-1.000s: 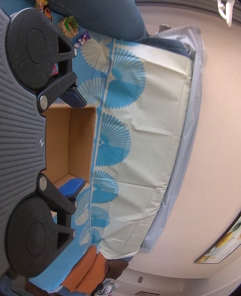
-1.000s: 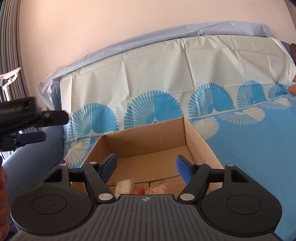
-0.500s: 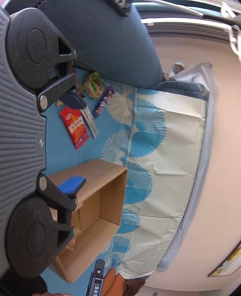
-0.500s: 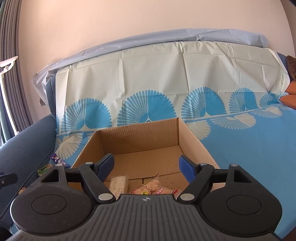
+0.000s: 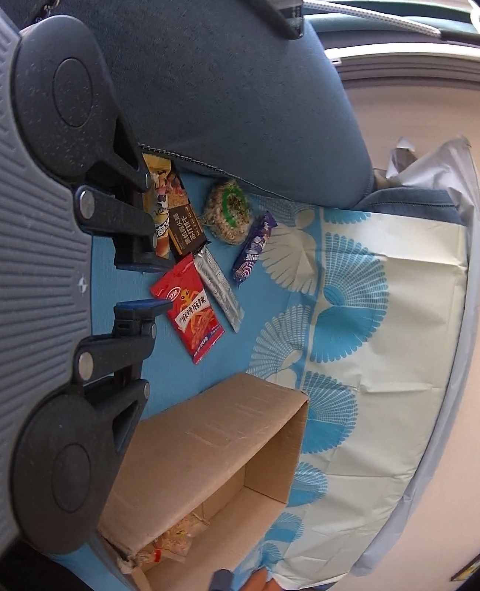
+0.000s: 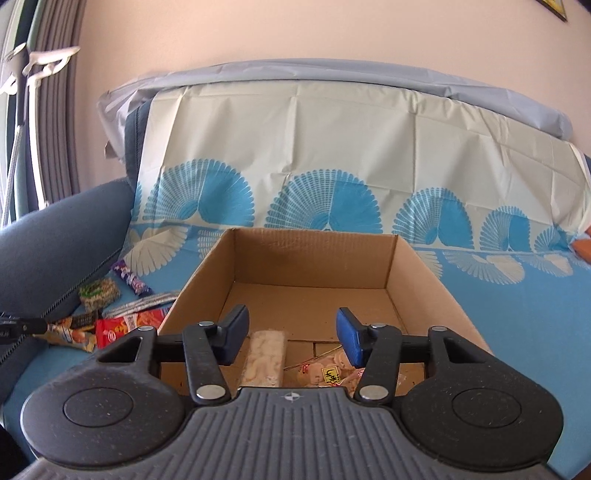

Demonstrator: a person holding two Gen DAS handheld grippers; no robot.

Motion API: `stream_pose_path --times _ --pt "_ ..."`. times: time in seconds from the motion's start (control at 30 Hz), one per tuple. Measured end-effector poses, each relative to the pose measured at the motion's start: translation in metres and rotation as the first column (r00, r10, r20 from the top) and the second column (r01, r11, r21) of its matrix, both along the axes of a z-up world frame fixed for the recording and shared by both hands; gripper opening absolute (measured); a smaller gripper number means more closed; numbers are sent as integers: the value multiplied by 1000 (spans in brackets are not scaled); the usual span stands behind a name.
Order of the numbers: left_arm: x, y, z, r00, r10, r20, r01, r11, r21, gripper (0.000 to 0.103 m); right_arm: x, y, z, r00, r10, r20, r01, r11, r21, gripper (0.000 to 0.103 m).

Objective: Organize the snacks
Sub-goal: 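Move both tools back toward the remaining snacks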

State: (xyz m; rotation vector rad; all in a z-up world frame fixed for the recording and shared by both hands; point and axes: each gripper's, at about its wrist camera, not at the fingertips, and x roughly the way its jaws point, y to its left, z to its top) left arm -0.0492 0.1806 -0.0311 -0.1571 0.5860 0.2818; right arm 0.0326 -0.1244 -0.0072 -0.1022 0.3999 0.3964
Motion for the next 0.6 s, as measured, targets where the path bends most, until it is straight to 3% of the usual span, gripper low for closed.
stream_pose_path --times 0.3,0.47,0.6 --pt "14 36 -11 991 126 -42 -131 978 -164 18 0 10 -4 1000 8 4 -8 998 -57 54" --pt "19 36 -13 987 152 -59 -159 975 -156 21 0 14 -6 1000 13 10 -12 997 -74 54" --pt "22 33 -14 987 150 -48 -156 977 -144 32 1 14 -6 1000 13 10 -12 997 -74 55"
